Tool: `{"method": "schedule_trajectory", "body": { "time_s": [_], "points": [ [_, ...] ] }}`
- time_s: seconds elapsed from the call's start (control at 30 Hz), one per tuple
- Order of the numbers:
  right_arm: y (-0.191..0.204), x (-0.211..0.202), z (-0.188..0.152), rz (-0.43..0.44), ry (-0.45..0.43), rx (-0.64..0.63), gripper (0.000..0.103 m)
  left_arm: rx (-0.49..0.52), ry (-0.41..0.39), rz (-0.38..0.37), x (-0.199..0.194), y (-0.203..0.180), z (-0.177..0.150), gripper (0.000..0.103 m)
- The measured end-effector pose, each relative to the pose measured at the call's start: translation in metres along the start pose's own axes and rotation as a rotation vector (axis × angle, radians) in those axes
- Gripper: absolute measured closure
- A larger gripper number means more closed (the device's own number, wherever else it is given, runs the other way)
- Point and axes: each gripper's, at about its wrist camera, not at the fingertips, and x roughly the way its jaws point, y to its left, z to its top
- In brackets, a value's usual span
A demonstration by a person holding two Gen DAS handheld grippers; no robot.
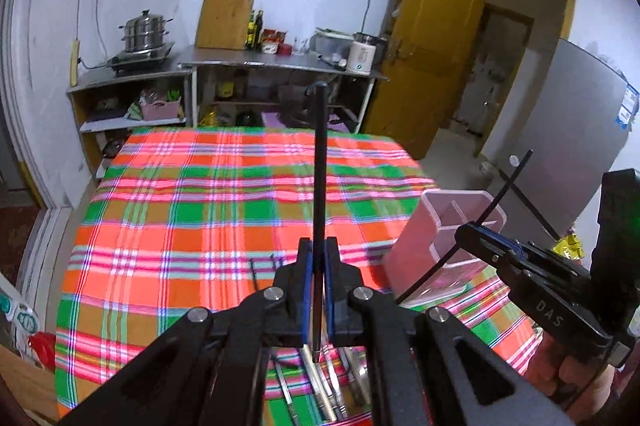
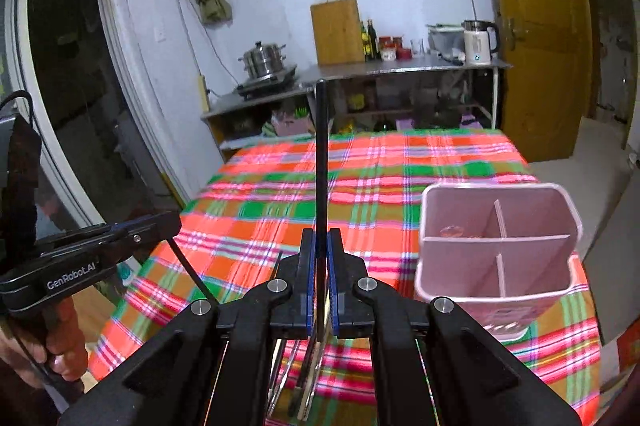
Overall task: Organize utensils
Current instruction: 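Lift the held chopsticks and carry both tools over the pink basket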
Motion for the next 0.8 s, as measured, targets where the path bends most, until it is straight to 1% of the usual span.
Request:
{"method": "schedule_trajectory", "body": {
  "time_s": [0.3, 0.4, 0.5, 0.63, 0.8],
  "points": [
    [-0.029, -0.05, 0.035, -0.028, -0.115, 0.047, 0.098, 0.026, -0.05, -0.114, -0.004, -0.047, 0.047, 0.097],
    [-0.041, -0.069, 0.048, -0.058, -0.163, 0.052, 0.098, 0.027, -0.061, -0.153, -0.001, -0.063, 0.063, 0.097],
    [-0.051, -0.081, 0.054, -0.086, -0.19, 0.056, 0.098, 0.032, -0.071, -0.186, 0.004, -0.082, 0.075, 0.097],
    [-0.065, -0.084, 0.058, -0.12, -0.202, 0.078, 0.098, 0.039, -0.066, -0.222, 0.019, -0.103, 0.085, 0.097],
    [-0.083, -0.067, 0.053, -0.135, -0.179, 0.112, 0.098, 0.045, -0.039, -0.245, 0.047, -0.118, 0.082, 0.097]
  ]
}}
